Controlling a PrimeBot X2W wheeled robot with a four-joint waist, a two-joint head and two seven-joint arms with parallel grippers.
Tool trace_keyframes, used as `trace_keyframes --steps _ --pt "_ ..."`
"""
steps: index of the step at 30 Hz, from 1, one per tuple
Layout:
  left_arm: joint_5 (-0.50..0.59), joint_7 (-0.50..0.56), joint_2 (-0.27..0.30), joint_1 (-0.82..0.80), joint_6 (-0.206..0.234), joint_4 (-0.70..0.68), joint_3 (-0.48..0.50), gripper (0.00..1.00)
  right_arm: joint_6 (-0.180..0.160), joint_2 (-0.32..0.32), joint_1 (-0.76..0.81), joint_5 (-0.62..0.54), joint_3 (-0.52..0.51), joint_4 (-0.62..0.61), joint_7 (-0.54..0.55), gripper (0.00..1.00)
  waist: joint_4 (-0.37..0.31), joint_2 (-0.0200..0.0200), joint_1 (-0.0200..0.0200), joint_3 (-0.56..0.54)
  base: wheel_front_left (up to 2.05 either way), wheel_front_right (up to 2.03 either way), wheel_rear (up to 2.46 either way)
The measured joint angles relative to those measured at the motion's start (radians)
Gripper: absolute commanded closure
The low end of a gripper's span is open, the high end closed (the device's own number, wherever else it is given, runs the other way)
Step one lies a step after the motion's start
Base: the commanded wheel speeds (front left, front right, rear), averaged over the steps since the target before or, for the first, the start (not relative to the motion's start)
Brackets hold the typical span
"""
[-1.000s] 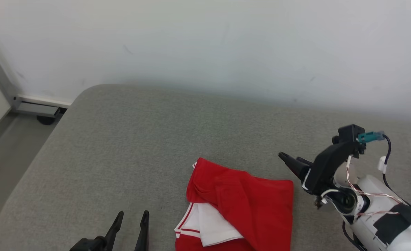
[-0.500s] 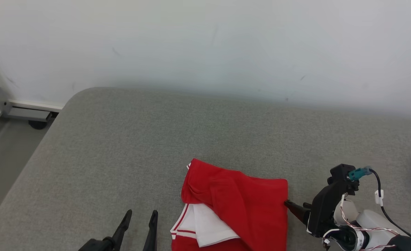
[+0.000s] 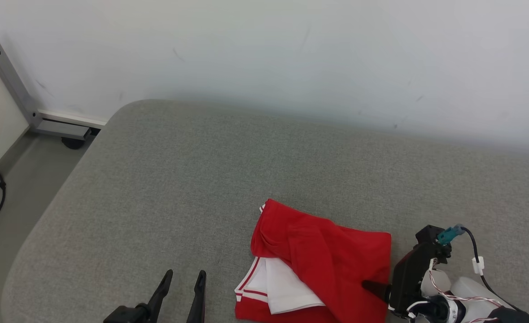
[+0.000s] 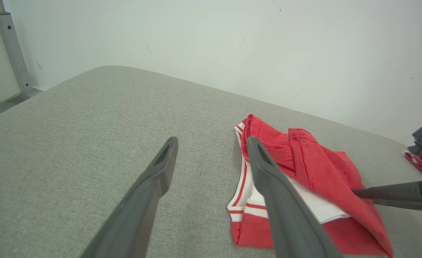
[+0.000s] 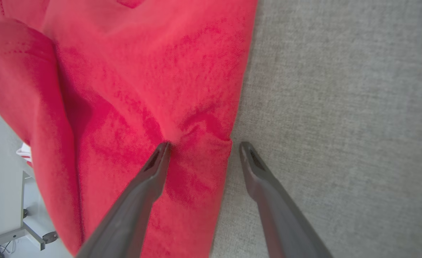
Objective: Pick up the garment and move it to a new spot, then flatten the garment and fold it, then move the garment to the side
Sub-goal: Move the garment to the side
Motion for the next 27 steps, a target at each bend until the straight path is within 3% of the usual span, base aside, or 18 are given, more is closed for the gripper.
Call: trace_keyframes --steps 6,7,8,15,27 --pt "0.0 0.0 -0.004 0.0 0.0 -0.002 0.006 0.0 -0.008 0.022 -0.023 0.004 -0.001 0.033 0.027 0.0 0.009 0.0 -0.0001 0.01 0.0 0.0 0.0" --pt "0.0 0.0 -0.004 0.0 0.0 -0.002 0.007 0.0 -0.008 0.022 -0.023 0.007 -0.002 0.034 0.026 0.59 0.009 0.0 0.0 0.011 0.0 0.0 0.0" --pt "0.0 0.0 -0.004 0.0 0.0 -0.002 0.008 0.0 -0.008 0.024 -0.023 0.013 -0.008 0.035 0.025 1.0 0.009 0.0 0.0 0.012 0.0 0.0 0.0" --pt "-0.006 -0.001 0.0 0.002 0.0 -0.003 0.035 0.0 -0.008 0.04 -0.069 0.02 -0.014 0.057 0.035 1.0 -0.012 0.0001 0.0 0.016 0.0 0.0 0.0" --pt "-0.009 -0.006 -0.002 0.007 0.001 -0.005 0.044 0.0 0.027 -0.06 -0.176 0.003 -0.036 0.041 0.053 1.0 -0.094 0.0 0.0 0.004 0.0 0.0 0.0"
